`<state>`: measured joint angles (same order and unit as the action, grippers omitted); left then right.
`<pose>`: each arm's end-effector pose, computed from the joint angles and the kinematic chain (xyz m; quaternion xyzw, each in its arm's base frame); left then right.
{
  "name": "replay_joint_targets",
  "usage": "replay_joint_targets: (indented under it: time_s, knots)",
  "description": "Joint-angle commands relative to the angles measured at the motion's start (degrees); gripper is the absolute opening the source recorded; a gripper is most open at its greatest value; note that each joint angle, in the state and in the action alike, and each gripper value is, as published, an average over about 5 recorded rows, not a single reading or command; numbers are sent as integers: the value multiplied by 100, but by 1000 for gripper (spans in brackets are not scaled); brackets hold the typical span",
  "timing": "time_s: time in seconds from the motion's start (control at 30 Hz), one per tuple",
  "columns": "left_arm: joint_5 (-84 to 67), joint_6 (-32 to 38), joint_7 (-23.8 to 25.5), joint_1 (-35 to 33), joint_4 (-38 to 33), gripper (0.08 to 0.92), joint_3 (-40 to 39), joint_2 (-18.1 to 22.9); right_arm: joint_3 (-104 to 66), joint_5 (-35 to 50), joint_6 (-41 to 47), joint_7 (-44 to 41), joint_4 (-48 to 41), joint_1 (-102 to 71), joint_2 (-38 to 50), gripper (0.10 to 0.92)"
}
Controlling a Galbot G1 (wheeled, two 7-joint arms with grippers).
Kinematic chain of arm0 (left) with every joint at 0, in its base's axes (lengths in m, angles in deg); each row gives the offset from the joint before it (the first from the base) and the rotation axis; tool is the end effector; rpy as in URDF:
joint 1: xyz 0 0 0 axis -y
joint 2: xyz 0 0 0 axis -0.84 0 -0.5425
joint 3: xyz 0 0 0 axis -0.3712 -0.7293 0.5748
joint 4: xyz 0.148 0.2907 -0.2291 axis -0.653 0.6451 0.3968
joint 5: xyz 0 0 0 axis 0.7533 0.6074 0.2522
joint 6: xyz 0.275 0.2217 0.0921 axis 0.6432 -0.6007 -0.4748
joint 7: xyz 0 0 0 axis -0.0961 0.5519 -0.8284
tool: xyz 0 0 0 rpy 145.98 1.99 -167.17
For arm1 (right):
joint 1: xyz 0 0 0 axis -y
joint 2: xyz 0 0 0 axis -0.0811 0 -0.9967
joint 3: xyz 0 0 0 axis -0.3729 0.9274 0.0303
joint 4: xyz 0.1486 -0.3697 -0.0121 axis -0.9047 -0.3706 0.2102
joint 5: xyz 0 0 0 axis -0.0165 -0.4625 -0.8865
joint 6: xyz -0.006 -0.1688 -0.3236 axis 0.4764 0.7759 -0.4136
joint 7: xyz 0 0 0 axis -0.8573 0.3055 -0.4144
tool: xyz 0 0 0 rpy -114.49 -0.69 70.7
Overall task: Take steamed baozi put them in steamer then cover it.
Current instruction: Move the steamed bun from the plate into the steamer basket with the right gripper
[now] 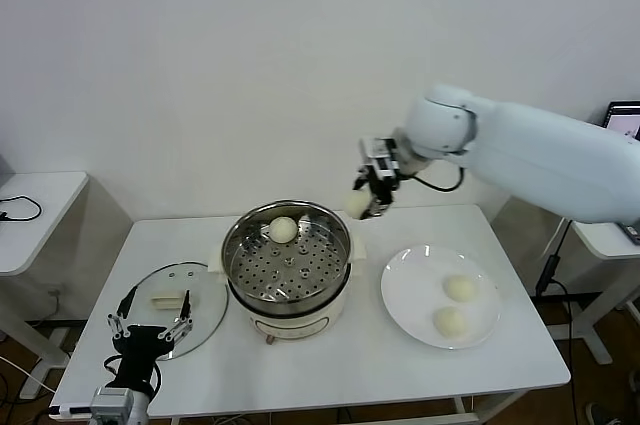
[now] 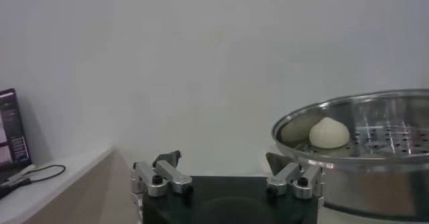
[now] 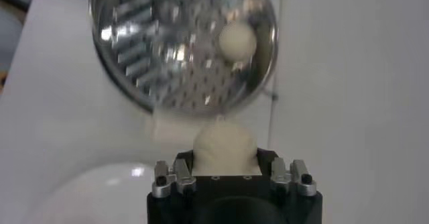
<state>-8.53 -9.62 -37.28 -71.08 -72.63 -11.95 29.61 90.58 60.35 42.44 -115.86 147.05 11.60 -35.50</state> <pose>0.1283 0.0887 -0.3021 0.0430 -0.9889 -0.1348 0.0452 0.5648 0.0670 0.0154 0.5346 -0.5750 0.5704 0.2413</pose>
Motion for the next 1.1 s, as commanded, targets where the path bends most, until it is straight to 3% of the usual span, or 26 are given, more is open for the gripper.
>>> replay_joint_targets:
  time_s: [0.03, 0.53, 1.1]
  knots:
    - [5, -2, -3, -6, -11, 823, 38, 27, 112, 651, 346, 360, -616, -276, -1601, 596]
    - [23, 2, -4, -21, -65, 823, 97, 138, -235, 141, 432, 579, -2623, -1583, -3186, 602]
    - [23, 24, -6, 0, -12, 823, 70, 144, -247, -115, 443, 536, -2865, -1832, -3285, 602]
